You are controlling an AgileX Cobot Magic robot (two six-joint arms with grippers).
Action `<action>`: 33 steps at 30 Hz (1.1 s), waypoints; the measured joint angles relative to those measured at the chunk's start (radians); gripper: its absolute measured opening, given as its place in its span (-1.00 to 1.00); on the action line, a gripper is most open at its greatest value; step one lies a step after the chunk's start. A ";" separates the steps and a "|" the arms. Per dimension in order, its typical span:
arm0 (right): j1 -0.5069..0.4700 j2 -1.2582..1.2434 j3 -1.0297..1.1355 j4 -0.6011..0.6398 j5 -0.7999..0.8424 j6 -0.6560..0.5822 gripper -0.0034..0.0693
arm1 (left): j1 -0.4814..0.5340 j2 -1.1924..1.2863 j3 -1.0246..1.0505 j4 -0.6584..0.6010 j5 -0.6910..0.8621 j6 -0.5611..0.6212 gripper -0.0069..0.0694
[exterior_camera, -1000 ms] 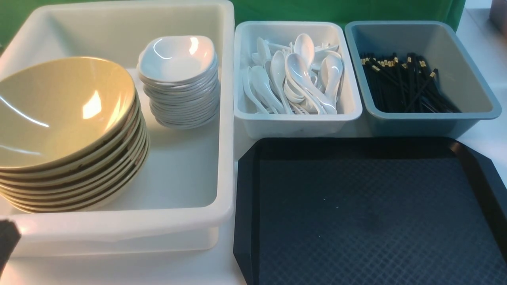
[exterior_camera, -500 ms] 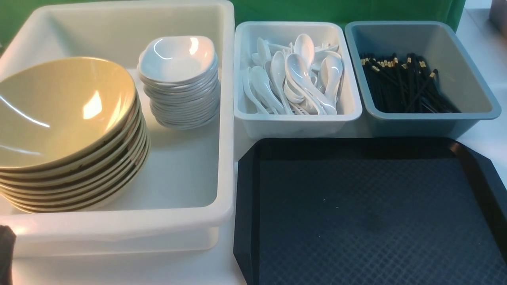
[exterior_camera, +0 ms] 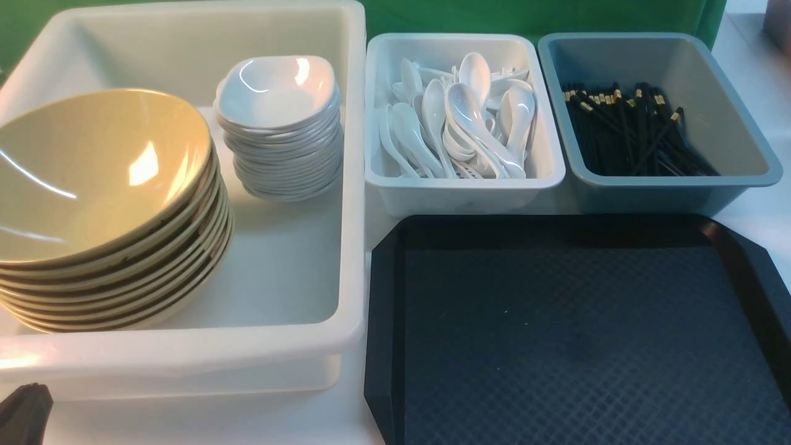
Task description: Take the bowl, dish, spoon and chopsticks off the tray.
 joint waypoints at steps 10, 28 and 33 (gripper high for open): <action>0.000 0.000 0.000 0.000 0.000 0.000 -0.73 | 0.038 -0.002 0.000 0.000 0.000 0.000 -0.85; 0.000 0.000 0.000 0.000 0.000 0.002 -0.67 | 0.038 -0.002 0.000 0.000 0.000 0.000 -0.85; 0.000 0.000 0.000 0.000 0.000 0.002 -0.64 | 0.038 -0.002 0.000 0.000 0.000 0.000 -0.85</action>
